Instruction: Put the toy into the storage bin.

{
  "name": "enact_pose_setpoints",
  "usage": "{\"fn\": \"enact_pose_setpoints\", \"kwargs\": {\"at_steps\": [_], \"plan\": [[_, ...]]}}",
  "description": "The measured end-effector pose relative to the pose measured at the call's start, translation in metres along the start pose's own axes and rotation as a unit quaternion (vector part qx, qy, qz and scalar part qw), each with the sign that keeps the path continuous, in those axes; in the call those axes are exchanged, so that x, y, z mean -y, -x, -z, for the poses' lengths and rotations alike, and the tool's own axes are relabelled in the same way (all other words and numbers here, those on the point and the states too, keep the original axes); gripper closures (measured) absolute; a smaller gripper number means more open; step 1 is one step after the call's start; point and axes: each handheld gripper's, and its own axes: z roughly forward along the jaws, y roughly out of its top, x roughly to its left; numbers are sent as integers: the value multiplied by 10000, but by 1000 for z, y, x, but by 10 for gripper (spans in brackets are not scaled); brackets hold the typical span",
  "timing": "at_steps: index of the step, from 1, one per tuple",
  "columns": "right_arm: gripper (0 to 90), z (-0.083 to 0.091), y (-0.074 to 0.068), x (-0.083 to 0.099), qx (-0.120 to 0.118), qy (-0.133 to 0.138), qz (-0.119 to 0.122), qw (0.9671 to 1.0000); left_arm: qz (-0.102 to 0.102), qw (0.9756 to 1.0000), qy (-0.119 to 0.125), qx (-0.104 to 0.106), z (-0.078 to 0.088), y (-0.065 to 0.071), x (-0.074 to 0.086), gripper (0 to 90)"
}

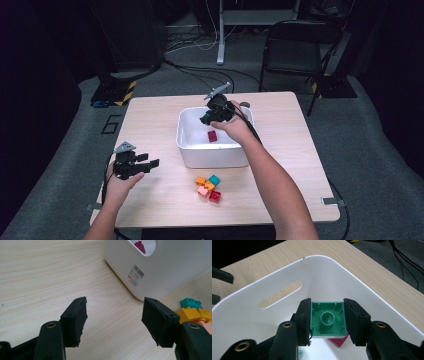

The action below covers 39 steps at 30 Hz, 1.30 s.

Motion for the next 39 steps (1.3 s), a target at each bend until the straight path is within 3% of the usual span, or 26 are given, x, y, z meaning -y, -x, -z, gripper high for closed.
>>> {"fn": "enact_pose_setpoints", "kwargs": {"at_steps": [12, 19, 20, 29, 39], "plan": [[584, -22, 6, 9, 110, -269, -105, 9995, 13, 10000, -19, 17, 0, -1, 1, 359], [567, -19, 8, 11, 134, -230, -161, 9995, 12, 10000, -2, 12, -1, -1, 1, 359], [553, -14, 9, 11, 127, -151, -243, 9995, 16, 10000, 1, 10, -1, -1, 1, 359], [545, 13, 5, 9, 86, 80, -192, 9997, 11, 10000, -8, 0, 0, -1, 1, 359], [540, 55, -18, 14, -40, 277, -69, 9996, 5, 10000, -11, -26, 0, 0, 1, 359]]}}
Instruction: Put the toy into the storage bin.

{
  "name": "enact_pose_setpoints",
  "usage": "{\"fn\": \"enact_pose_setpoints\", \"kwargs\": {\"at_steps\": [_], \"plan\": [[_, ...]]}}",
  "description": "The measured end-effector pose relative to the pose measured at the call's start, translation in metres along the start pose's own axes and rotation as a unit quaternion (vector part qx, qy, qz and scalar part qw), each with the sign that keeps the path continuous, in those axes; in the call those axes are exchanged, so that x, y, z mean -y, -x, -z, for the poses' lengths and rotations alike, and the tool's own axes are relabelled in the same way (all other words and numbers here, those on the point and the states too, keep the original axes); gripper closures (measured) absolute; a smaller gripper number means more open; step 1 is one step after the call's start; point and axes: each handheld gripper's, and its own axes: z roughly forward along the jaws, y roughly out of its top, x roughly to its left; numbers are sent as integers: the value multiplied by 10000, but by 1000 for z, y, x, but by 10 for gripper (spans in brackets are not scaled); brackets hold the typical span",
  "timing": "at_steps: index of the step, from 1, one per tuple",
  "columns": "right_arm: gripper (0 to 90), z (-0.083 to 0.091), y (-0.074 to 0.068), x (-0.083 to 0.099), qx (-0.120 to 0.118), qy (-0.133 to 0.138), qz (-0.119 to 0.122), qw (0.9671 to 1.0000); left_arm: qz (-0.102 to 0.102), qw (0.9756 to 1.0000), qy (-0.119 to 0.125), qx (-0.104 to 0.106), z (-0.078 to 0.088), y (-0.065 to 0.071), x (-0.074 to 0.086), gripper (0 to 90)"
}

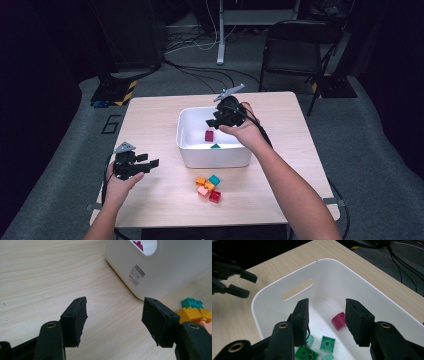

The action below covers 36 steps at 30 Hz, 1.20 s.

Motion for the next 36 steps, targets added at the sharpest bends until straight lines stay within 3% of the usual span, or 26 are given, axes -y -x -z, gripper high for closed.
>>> {"fn": "enact_pose_setpoints", "kwargs": {"at_steps": [8, 17, 26, 36], "plan": [[540, 25, -21, 14, -77, 57, 124, 9999, 1, 10000, -8, -10, 0, 0, 0, 359], [541, 39, -37, 29, -168, 33, 210, 9996, 2, 10000, -12, -14, 0, 1, 0, 359], [541, 41, -56, 49, -258, 83, 348, 9990, -8, 10000, 8, -22, 0, 1, 0, 359], [541, 39, -69, 75, -323, 142, 261, 9990, -5, 10000, -7, -20, 0, 1, 0, 359]]}}
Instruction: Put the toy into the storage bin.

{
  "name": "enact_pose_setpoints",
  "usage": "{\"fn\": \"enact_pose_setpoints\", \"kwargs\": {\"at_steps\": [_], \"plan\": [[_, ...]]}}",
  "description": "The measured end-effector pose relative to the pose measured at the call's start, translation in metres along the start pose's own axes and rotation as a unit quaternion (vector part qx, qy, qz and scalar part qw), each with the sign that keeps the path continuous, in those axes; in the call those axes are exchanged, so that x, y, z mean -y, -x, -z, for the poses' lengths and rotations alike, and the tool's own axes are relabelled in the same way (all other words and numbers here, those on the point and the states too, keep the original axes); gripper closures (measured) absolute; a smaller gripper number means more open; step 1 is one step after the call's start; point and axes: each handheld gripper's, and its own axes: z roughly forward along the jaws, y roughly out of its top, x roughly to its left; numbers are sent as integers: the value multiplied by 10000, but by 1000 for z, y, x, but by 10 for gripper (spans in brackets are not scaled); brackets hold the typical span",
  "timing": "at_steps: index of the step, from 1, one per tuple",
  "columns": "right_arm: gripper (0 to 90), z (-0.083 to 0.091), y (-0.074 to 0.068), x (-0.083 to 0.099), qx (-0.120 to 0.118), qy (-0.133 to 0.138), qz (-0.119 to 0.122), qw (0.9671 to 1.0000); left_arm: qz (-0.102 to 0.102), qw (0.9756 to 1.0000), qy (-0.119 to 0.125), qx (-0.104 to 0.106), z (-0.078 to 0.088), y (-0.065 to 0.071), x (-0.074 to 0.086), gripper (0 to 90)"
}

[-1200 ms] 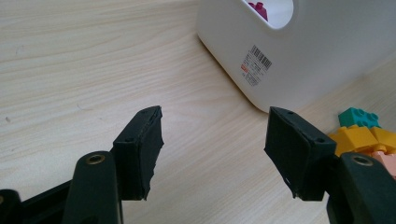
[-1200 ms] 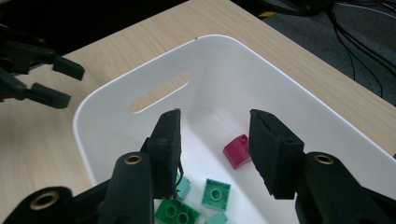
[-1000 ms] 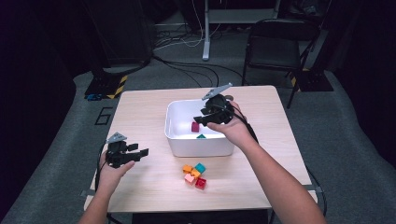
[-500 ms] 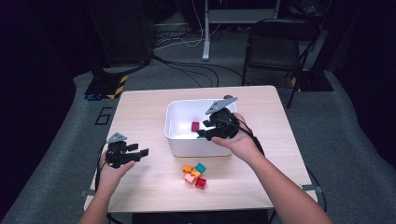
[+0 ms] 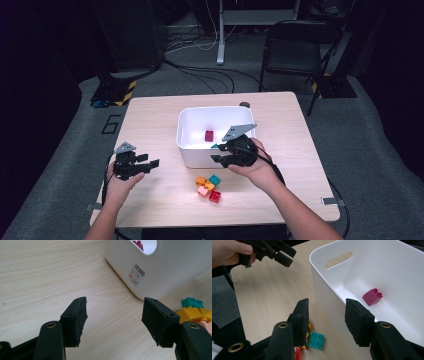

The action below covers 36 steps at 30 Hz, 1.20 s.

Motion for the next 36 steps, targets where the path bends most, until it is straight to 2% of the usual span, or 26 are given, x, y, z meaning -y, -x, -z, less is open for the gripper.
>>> {"fn": "enact_pose_setpoints", "kwargs": {"at_steps": [6, 14, 22, 32, 36], "plan": [[541, -4, -2, 16, -14, 50, -84, 10000, 1, 10000, 7, 3, 0, 0, 0, 359], [541, -13, -9, 38, -29, 21, -72, 10000, 1, 10000, 11, 1, 0, 0, 0, 359], [537, -26, -17, 59, -109, -57, 56, 9999, -7, 10000, 12, -23, -1, 1, 0, 359], [527, -38, -25, 76, -193, -50, 108, 9997, -11, 10000, -14, -5, -1, 0, 1, 359], [523, -44, -28, 82, -246, -115, 211, 9994, -3, 10000, -14, 2, -1, 0, 1, 359]]}}
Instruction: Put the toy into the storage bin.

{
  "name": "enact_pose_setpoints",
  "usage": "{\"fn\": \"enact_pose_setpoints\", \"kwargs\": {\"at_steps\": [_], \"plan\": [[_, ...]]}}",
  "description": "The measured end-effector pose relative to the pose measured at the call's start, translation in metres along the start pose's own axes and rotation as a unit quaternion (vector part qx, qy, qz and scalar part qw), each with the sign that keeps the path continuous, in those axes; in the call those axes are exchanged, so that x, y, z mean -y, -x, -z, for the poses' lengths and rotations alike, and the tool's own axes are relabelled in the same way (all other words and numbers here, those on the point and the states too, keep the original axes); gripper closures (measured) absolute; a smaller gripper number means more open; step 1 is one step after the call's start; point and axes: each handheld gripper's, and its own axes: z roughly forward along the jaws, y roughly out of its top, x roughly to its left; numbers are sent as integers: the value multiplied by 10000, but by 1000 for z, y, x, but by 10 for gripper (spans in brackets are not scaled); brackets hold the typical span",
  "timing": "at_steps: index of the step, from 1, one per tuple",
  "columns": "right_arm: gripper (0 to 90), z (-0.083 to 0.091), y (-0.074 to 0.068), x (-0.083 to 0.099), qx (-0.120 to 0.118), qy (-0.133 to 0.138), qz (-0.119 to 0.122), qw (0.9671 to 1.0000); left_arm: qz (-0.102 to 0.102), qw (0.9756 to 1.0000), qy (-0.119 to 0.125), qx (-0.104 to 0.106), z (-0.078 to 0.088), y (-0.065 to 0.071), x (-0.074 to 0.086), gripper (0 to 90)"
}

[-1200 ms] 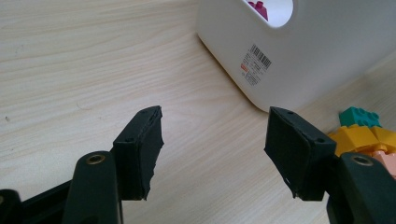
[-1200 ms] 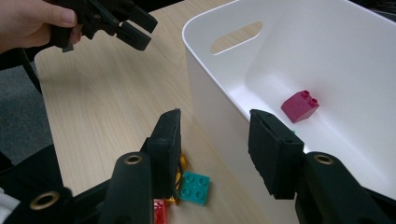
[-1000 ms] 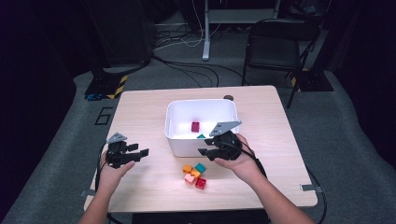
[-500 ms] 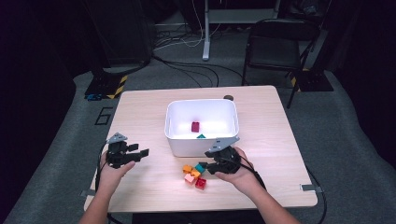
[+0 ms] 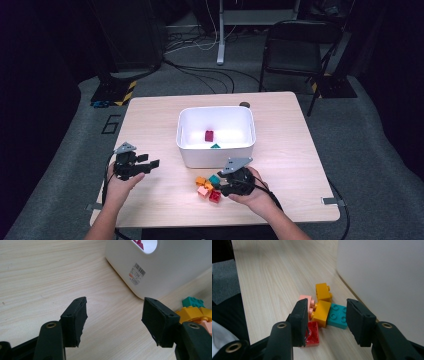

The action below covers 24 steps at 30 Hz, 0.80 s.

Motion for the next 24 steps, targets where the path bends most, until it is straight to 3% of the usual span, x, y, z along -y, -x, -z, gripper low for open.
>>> {"fn": "enact_pose_setpoints", "kwargs": {"at_steps": [8, 10, 14, 24], "plan": [[517, -11, -4, 9, -55, -40, 69, 10000, -1, 10000, 25, -33, 1, -2, 0, 359], [515, -15, -7, 14, -101, -108, 7, 9999, -14, 10000, 8, -36, 2, -2, 0, 359], [510, -21, -10, 21, -193, -236, 109, 9995, -9, 10000, 12, -47, 2, -2, 0, 359], [498, -31, -14, 25, -294, -357, 109, 9989, 0, 10000, 31, -58, 1, -2, 0, 359]]}}
